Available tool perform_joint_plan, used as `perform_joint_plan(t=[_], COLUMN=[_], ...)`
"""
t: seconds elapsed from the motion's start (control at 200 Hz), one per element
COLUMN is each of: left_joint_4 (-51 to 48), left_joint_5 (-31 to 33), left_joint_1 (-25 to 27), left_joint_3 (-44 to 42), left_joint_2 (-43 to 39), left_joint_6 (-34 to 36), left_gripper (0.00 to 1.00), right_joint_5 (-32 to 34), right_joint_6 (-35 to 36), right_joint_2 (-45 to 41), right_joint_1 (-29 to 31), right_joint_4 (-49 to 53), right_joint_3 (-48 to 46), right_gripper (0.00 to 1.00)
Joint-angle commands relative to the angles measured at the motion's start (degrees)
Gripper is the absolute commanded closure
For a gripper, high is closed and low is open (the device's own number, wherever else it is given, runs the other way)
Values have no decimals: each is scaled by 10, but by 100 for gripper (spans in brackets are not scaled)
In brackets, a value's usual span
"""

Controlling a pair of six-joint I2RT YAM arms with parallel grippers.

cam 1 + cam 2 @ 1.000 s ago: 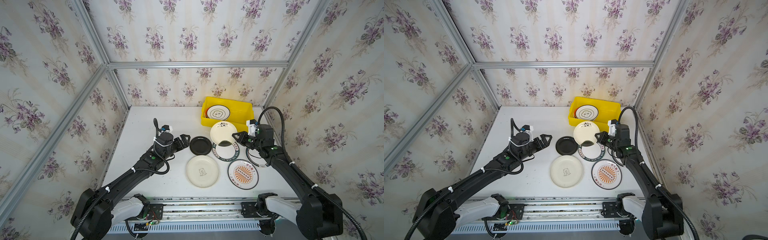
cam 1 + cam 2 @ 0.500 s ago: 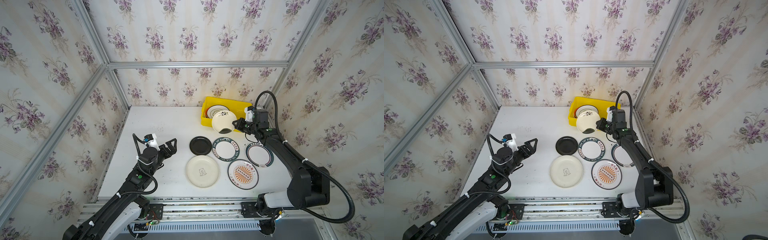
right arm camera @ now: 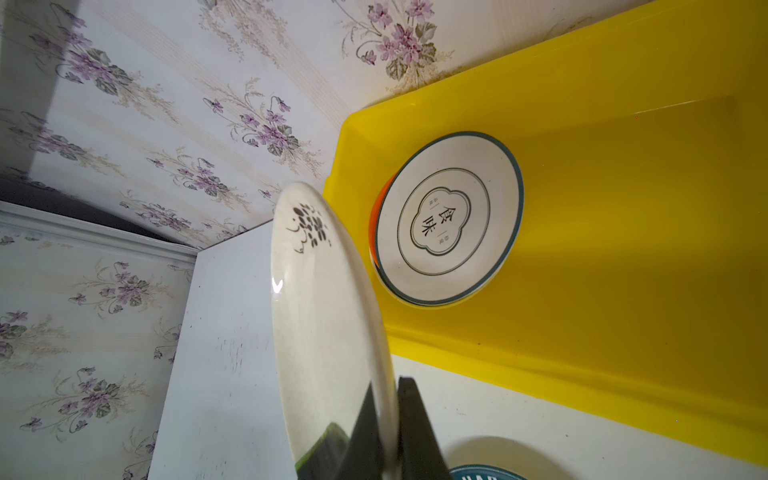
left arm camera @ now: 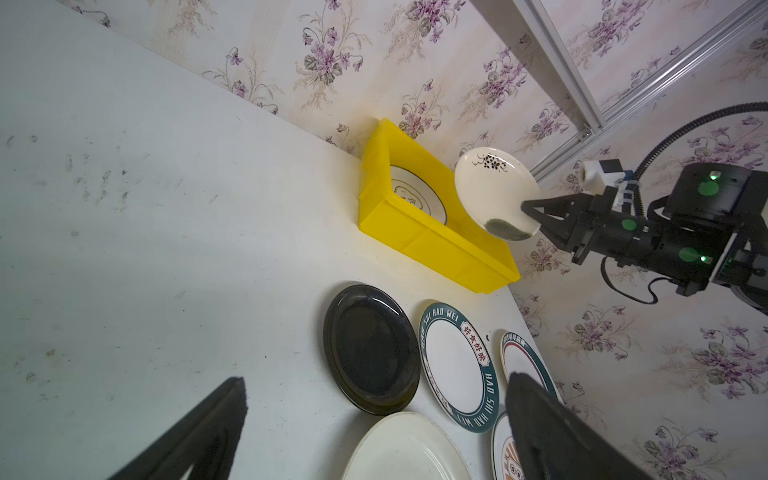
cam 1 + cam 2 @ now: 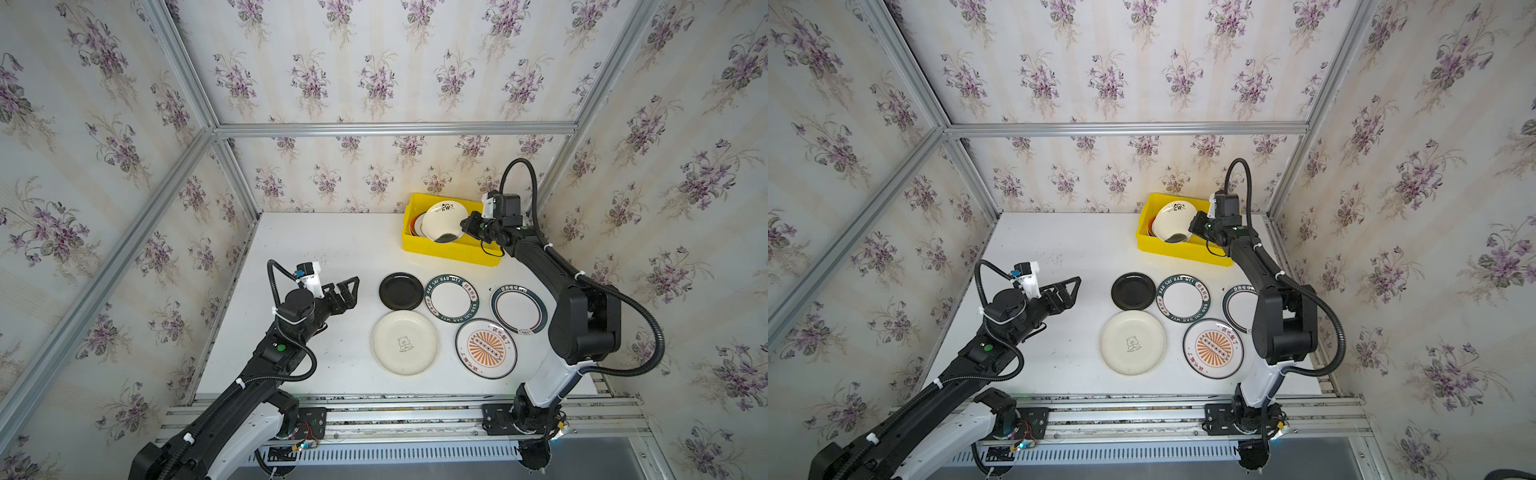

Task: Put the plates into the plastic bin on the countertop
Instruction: 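Carry the cream plate with right gripper into the yellow bin while left arm draws back, then lower the cream plate onto the stacked plates and open right gripper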

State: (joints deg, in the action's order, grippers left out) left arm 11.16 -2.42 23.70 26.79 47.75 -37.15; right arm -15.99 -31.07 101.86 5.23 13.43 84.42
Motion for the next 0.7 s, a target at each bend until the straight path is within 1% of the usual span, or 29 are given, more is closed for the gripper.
perform_joint_plan(t=[0.0, 0.06, 0.15, 0.265, 0.355, 0.51, 0.695], left_joint_4=[32, 34, 26, 22, 20, 9, 7], left_joint_5=[-40, -42, -36, -37, -37, -26, -43], left_joint_1=[-1, -1, -2, -3, -4, -7, -13], left_joint_3=[7, 8, 9, 9, 9, 14, 22], left_joint_2=[15, 23, 29, 33, 34, 44, 68], left_joint_6=[23, 25, 23, 26, 28, 26, 23], left_gripper=[0, 0, 0, 1, 1, 0, 1], right_joint_5=[34, 44, 40, 19, 16, 29, 43], right_joint_6=[8, 10, 9, -3, -8, -13, -7], right_joint_2=[25, 44, 84, 138, 176, 232, 292], right_joint_1=[-1, -2, -4, -10, -12, -14, -14], right_joint_4=[-7, -2, 9, 21, 23, 24, 51], right_joint_3=[30, 47, 79, 124, 153, 198, 274], right_gripper=[100, 100, 100, 100, 100, 100, 100])
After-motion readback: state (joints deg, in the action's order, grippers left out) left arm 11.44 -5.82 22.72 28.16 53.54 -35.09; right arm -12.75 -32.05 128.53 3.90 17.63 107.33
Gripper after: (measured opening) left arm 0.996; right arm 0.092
